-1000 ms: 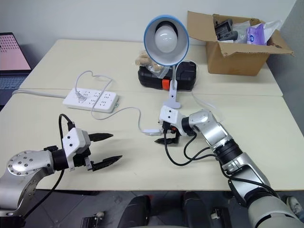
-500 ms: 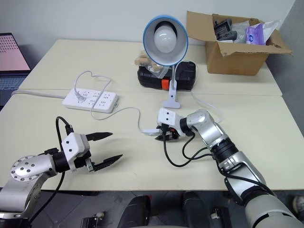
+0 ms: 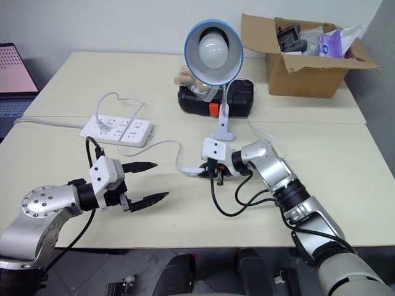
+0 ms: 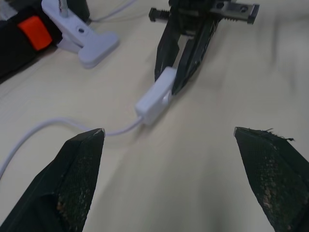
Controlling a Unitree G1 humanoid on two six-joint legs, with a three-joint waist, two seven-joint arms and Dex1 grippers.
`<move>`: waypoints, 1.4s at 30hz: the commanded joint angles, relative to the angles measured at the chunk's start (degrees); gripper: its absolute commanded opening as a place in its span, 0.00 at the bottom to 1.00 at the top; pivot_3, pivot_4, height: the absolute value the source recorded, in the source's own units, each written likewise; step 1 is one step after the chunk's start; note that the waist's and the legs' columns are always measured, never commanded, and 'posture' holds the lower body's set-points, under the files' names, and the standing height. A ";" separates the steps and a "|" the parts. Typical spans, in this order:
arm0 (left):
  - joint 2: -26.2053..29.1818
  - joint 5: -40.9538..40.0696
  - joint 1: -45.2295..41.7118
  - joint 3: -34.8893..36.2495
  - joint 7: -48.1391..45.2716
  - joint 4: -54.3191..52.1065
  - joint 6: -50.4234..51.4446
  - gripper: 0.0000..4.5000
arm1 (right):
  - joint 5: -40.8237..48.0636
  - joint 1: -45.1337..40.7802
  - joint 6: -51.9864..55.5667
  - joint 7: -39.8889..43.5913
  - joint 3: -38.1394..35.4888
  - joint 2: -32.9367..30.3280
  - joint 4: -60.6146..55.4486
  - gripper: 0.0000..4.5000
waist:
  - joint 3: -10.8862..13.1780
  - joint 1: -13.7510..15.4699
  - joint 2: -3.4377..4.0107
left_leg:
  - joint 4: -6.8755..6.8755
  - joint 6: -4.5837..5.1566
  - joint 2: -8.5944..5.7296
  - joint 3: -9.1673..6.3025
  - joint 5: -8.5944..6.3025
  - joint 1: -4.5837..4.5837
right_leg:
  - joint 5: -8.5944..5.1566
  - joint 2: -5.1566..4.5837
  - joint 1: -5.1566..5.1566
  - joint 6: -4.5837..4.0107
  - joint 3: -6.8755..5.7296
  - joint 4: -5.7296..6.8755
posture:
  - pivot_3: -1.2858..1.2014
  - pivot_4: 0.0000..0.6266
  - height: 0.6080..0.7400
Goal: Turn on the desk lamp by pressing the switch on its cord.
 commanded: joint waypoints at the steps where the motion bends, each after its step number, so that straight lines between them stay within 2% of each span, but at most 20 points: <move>1: 1.01 -1.35 -3.78 -2.09 -1.31 -2.45 1.93 1.00 | 2.03 0.05 3.57 1.09 -1.17 -1.03 -6.86 0.09 | 0.00 -0.15 0.00 | 0.01 0.00 0.00 0.00 0.00 0.01 | 0.00 0.00 0.01 0.01 0.01 0.00 | 0.52 0.24 1.00; 10: 0.45 2.20 -10.13 -7.86 -3.15 2.71 0.87 1.00 | 2.84 0.03 6.23 0.79 -0.44 -2.16 -13.07 0.09 | 0.00 -0.63 0.00 | 0.00 0.00 -0.01 0.00 0.00 0.00 | 0.01 0.02 0.00 0.02 0.01 -0.01 | 0.52 0.24 1.00; 25: -1.80 6.43 -10.51 -10.89 -3.89 8.11 -5.13 1.00 | 2.40 0.17 4.46 1.16 0.60 -3.35 -14.27 0.09 | 0.00 -0.67 0.00 | 0.00 0.00 -0.01 0.00 0.00 -0.01 | 0.01 0.01 -0.01 0.02 0.01 -0.02 | 0.52 0.24 1.00; 28: -2.23 7.21 -10.67 -11.32 -4.01 9.49 -6.66 0.89 | 2.50 0.12 4.33 1.15 0.61 -3.20 -14.18 0.09 | 0.00 -0.67 0.00 | 0.00 0.00 -0.01 0.01 0.00 -0.01 | 0.01 0.01 -0.01 0.02 0.02 -0.02 | 0.52 0.24 1.00; 29: -2.36 7.47 -10.74 -11.42 -3.96 9.91 -7.14 0.81 | 2.53 0.11 4.36 1.13 0.62 -3.14 -14.18 0.09 | 0.00 -0.67 0.00 | 0.00 0.00 -0.01 0.00 0.00 -0.01 | 0.01 0.01 -0.01 0.02 0.02 -0.01 | 0.52 0.24 1.00; 32: -2.72 7.94 -11.40 -11.76 -4.10 11.16 -7.92 0.70 | 2.46 0.13 4.16 1.13 0.72 -3.08 -14.16 0.09 | 0.00 -0.67 0.00 | 0.00 0.00 -0.01 -0.01 0.00 -0.01 | 0.01 0.01 -0.01 0.02 0.01 -0.01 | 0.52 0.24 1.00; 37: -3.45 9.05 -12.64 -12.54 -4.43 13.38 -9.36 0.46 | 2.51 0.13 3.97 1.16 0.87 -3.03 -14.18 0.09 | 0.00 -0.66 0.00 | 0.01 0.00 -0.02 0.00 0.00 -0.01 | 0.01 0.01 -0.01 0.02 0.01 -0.01 | 0.52 0.24 1.00; 42: -3.85 9.43 -13.36 -13.06 -4.98 14.31 -10.24 0.26 | 2.64 0.31 3.93 1.21 0.96 -3.19 -14.34 0.09 | 0.00 -0.66 0.00 | 0.01 0.00 -0.02 0.00 0.00 -0.02 | 0.01 0.01 -0.01 0.02 0.01 -0.01 | 0.52 0.24 1.00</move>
